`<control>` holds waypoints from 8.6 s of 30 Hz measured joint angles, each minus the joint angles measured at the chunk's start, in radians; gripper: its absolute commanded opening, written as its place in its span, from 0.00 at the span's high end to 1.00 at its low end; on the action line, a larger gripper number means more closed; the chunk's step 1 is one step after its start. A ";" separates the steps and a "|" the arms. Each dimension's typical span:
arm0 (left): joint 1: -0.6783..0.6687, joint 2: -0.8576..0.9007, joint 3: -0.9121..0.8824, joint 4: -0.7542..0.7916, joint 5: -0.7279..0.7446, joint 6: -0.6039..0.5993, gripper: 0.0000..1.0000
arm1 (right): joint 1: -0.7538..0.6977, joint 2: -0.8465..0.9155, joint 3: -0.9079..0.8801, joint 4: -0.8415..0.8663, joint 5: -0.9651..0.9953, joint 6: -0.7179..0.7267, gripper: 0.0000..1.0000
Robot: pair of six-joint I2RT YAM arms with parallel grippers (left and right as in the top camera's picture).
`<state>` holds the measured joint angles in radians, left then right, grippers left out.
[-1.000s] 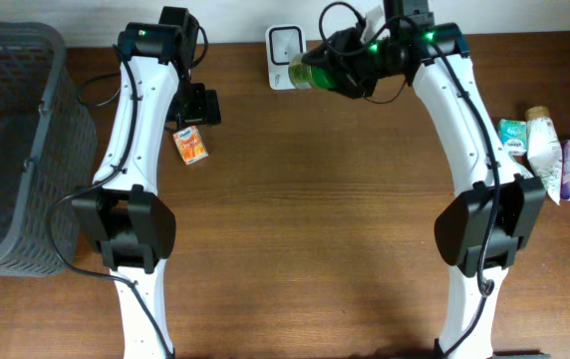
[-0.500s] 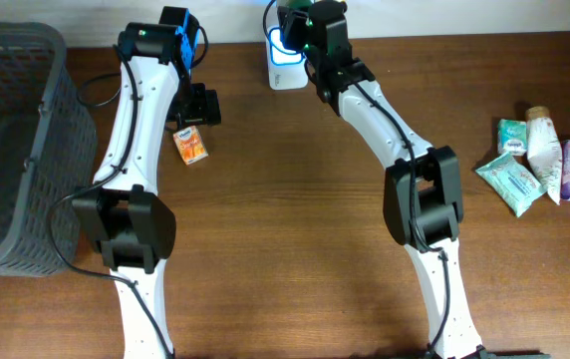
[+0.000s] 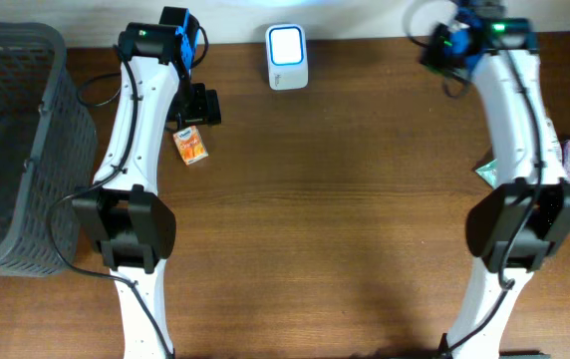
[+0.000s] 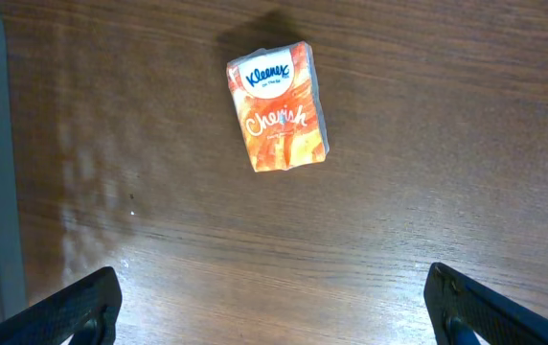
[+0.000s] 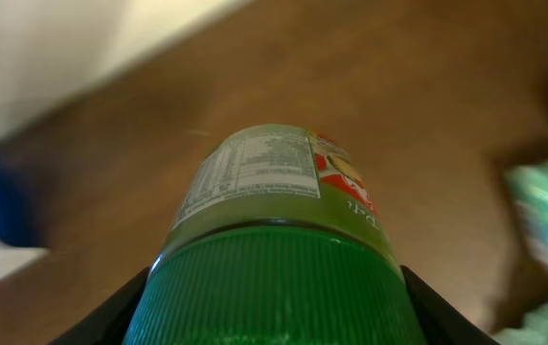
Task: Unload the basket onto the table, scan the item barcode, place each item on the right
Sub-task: 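Carry the green-lidded jar right and set it at the right edge, then grasp the orange tissue pack with the left gripper and slide it right, then reach the right gripper to the orange tissue pack and grasp it, then hold the orange tissue pack up to the scanner with the right gripper, then carry the orange tissue pack right and drop it at the right edge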
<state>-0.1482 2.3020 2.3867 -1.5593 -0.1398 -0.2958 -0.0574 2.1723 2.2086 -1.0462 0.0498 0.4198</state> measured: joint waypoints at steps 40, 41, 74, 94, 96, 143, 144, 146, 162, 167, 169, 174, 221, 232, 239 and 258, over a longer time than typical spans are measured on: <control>0.000 0.000 0.000 0.000 0.000 0.000 0.01 | -0.251 -0.618 -0.109 -0.632 0.000 -0.038 0.01; 0.000 0.000 0.000 -0.002 0.000 0.000 0.01 | -0.251 -0.618 -0.167 -0.630 0.019 -0.039 0.01; -0.058 -0.002 -0.607 0.777 -0.201 -0.067 1.00 | -0.250 -0.543 -0.477 -0.595 0.040 -0.039 0.01; -0.142 -0.114 -0.539 0.409 1.142 0.684 1.00 | -0.251 -0.543 -0.477 -0.595 0.040 -0.039 0.01; -0.253 -0.115 -0.539 0.488 0.878 0.529 0.98 | -0.251 -0.543 -0.477 -0.595 0.040 -0.039 0.02; -0.007 -0.180 -0.446 0.238 -0.119 -0.068 0.01 | 0.327 -0.243 -1.048 0.515 -0.473 -0.132 0.52; -0.007 -0.180 -0.446 0.238 -0.119 -0.068 0.01 | 0.327 -0.240 -1.048 0.515 -0.494 -0.132 0.52; -0.007 -0.180 -0.446 0.239 -0.119 -0.068 0.01 | 0.328 -0.237 -1.048 0.494 -0.529 -0.132 0.54; -0.007 -0.180 -0.446 0.238 -0.119 -0.068 0.01 | 0.156 -0.209 -1.059 0.767 -1.542 -0.288 0.96; -0.007 -0.180 -0.446 0.238 -0.119 -0.068 0.01 | 0.151 -0.209 -0.993 1.268 -1.580 0.126 0.96; -0.007 -0.180 -0.446 0.237 -0.119 -0.068 0.01 | 0.151 -0.216 -0.960 1.598 -1.585 0.322 0.96; -0.007 -0.180 -0.446 0.239 -0.119 -0.068 0.01 | 0.151 -0.230 -0.946 1.819 -1.589 0.647 0.96; -0.007 -0.180 -0.447 0.239 -0.119 -0.068 0.01 | 0.453 0.172 -0.490 1.555 0.109 -0.960 0.94; -0.007 -0.180 -0.447 0.239 -0.119 -0.068 0.01 | 0.397 0.176 -0.426 1.250 0.061 -0.946 0.96; -0.007 -0.180 -0.447 0.239 -0.119 -0.068 0.01 | 0.397 0.226 -0.425 1.308 0.052 -0.908 0.96; -0.007 -0.180 -0.447 0.239 -0.119 -0.068 0.01 | 0.005 -0.025 -0.328 0.282 0.115 -0.342 0.95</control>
<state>-0.1555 2.1223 1.9392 -1.3205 -0.2584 -0.3637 -0.0525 2.1475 1.8809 -0.7639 0.1646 0.0776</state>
